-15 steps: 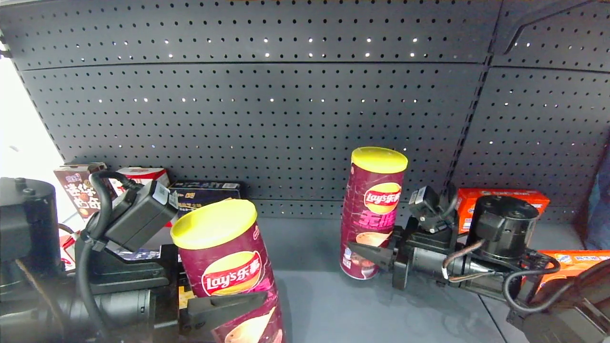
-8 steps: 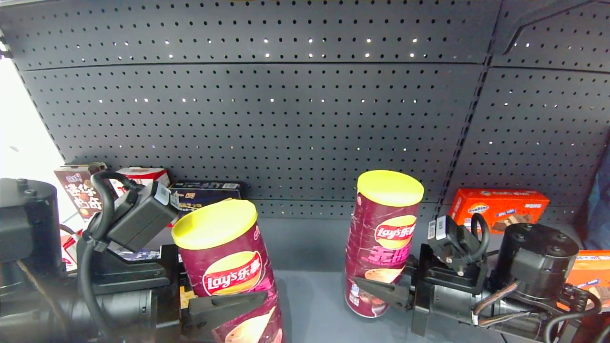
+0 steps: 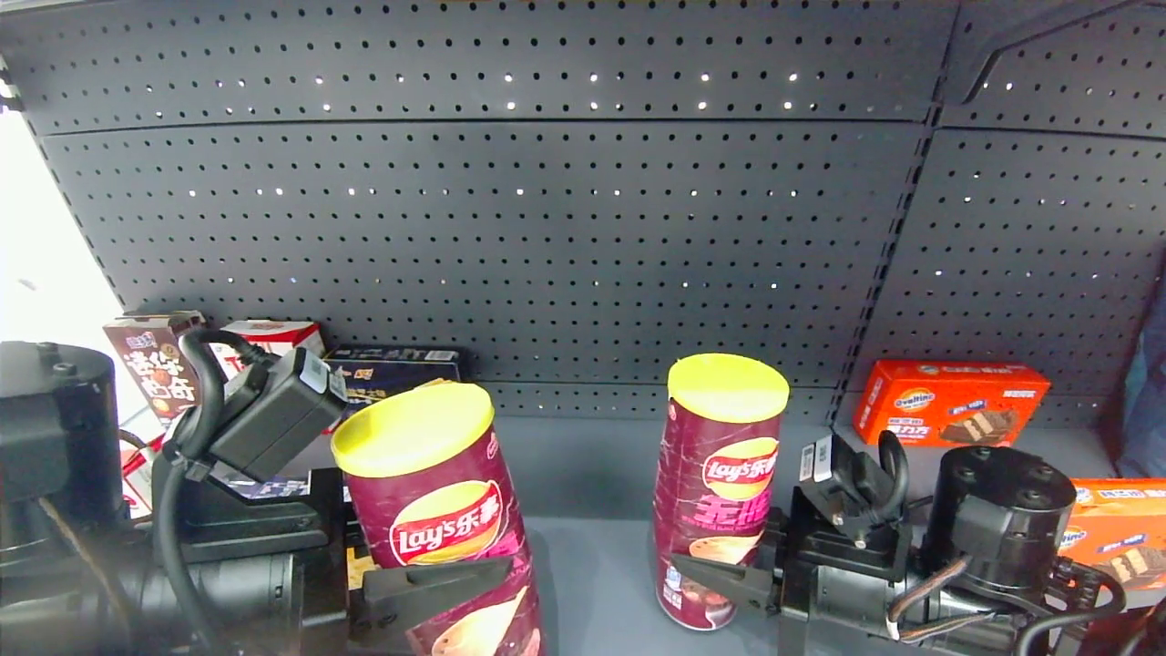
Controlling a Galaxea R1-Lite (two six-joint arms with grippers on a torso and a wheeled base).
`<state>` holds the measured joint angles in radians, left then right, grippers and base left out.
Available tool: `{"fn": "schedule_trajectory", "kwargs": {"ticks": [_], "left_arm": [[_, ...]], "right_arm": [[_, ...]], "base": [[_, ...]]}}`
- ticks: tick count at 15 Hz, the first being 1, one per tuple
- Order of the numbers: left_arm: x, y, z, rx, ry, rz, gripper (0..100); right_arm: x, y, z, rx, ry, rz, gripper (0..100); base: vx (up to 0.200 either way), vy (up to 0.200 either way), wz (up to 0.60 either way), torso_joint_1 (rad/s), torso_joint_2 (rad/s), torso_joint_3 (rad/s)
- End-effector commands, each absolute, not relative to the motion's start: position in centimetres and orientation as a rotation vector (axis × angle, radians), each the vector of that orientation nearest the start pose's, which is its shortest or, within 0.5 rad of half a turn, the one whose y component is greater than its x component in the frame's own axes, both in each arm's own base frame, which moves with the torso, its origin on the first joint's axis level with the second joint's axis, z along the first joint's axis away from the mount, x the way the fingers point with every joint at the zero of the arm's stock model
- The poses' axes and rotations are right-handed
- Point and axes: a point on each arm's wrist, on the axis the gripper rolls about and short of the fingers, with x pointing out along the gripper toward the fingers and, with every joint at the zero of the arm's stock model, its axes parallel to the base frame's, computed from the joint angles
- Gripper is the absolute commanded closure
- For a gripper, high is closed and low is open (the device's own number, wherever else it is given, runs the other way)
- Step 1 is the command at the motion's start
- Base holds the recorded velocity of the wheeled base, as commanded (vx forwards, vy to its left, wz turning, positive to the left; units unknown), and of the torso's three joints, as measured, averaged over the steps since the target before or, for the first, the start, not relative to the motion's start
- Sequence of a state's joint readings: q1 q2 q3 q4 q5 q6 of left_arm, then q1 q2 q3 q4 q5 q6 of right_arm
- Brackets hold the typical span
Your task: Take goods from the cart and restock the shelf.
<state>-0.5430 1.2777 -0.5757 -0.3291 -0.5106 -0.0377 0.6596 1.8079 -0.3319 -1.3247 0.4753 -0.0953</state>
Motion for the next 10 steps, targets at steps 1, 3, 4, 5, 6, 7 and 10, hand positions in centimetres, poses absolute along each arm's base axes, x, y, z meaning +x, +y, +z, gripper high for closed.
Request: {"fn": "schedule_trajectory", "kwargs": {"ticks": [1, 3, 4, 5, 6, 7, 10], "left_arm": [[15.57, -10.68, 19.54, -0.028, 0.412, -1.033, 100], [15.57, -10.68, 19.54, -0.028, 0.412, -1.033, 100], [15.57, -10.68, 19.54, -0.028, 0.412, -1.033, 100], [15.57, -10.68, 19.54, -0.028, 0.412, -1.033, 100], [15.57, -10.68, 19.54, -0.028, 0.412, -1.033, 100], [15.57, -10.68, 19.54, -0.028, 0.412, -1.033, 100], [15.57, -10.68, 19.54, -0.028, 0.412, -1.033, 100]], "right_arm": [[20.09, 17.09, 10.53, -0.101, 0.122, 1.146, 100], [20.15, 17.19, 10.24, -0.102, 0.13, 1.148, 100], [20.27, 17.23, 10.15, -0.1, 0.127, 1.146, 100], [20.33, 17.28, 10.06, -0.099, 0.131, 1.146, 100], [20.34, 17.29, 10.03, -0.099, 0.131, 1.146, 100], [20.33, 17.28, 9.95, -0.098, 0.137, 1.146, 100], [20.37, 17.26, 9.91, -0.1, 0.138, 1.145, 100]], "base": [[0.0, 0.0, 0.0, 0.0, 0.0, 0.0], [0.0, 0.0, 0.0, 0.0, 0.0, 0.0], [0.0, 0.0, 0.0, 0.0, 0.0, 0.0], [0.0, 0.0, 0.0, 0.0, 0.0, 0.0], [0.0, 0.0, 0.0, 0.0, 0.0, 0.0], [0.0, 0.0, 0.0, 0.0, 0.0, 0.0], [0.0, 0.0, 0.0, 0.0, 0.0, 0.0]]}}
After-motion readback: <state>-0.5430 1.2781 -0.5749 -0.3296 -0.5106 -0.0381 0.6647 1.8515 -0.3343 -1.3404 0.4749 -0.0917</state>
